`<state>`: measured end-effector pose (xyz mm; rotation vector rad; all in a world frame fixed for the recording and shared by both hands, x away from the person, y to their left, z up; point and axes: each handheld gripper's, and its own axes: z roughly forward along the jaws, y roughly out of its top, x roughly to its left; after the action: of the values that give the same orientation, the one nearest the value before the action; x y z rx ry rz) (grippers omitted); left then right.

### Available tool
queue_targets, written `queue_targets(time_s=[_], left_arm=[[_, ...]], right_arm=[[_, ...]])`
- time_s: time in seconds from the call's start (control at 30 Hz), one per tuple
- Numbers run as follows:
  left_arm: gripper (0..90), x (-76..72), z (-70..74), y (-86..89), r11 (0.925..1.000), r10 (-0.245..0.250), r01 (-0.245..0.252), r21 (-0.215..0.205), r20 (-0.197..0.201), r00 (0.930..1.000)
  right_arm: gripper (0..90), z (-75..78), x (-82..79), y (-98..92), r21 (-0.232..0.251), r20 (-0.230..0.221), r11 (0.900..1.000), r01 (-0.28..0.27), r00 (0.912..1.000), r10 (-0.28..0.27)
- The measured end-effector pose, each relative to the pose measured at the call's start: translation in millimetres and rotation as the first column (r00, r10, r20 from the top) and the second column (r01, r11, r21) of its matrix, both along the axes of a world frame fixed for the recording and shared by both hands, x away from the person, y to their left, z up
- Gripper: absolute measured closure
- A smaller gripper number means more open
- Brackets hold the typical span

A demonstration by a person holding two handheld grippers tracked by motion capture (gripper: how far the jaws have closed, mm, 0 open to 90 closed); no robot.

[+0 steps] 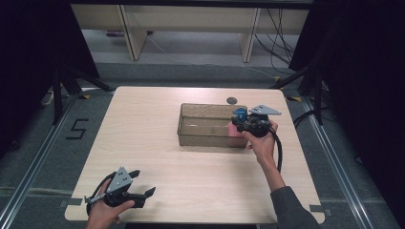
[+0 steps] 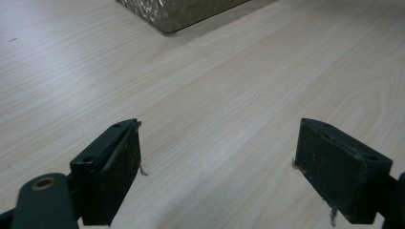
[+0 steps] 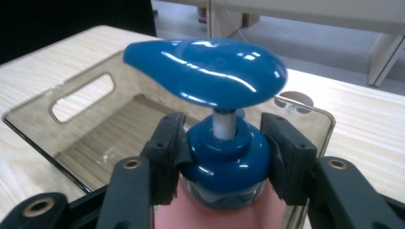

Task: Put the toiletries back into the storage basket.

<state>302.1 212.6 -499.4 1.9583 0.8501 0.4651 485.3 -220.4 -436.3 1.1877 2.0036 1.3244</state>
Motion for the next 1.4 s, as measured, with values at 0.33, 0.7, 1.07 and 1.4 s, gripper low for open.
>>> queue_targets(time_s=[0.33, 0.7, 1.07, 1.4], left_arm=[[15.3, -0.6, 0.1, -0.2, 1.0000, -0.003, 0.003, 0.002, -0.001, 1.0000], [15.3, -0.7, 0.0, -0.3, 0.9999, 0.002, -0.002, -0.011, 0.000, 1.0000], [15.4, -1.0, 0.4, -0.6, 0.9999, 0.005, -0.005, -0.010, -0.002, 1.0000], [15.3, -0.3, 0.1, 0.2, 1.0000, 0.000, 0.000, -0.005, 0.004, 1.0000]], right_arm=[[24.8, 9.3, -7.4, -6.9, 0.106, -0.018, 0.993, 0.044, 0.9989, -0.042], [21.7, 12.8, -13.3, -6.7, 0.079, -0.005, 0.996, 0.033, 0.9995, -0.033], [22.1, 16.4, -20.2, -9.1, 0.081, 0.008, 0.996, 0.035, 0.9993, -0.036], [22.7, 15.8, -23.0, -11.1, 0.082, 0.015, 0.996, 0.028, 0.9995, -0.029]])
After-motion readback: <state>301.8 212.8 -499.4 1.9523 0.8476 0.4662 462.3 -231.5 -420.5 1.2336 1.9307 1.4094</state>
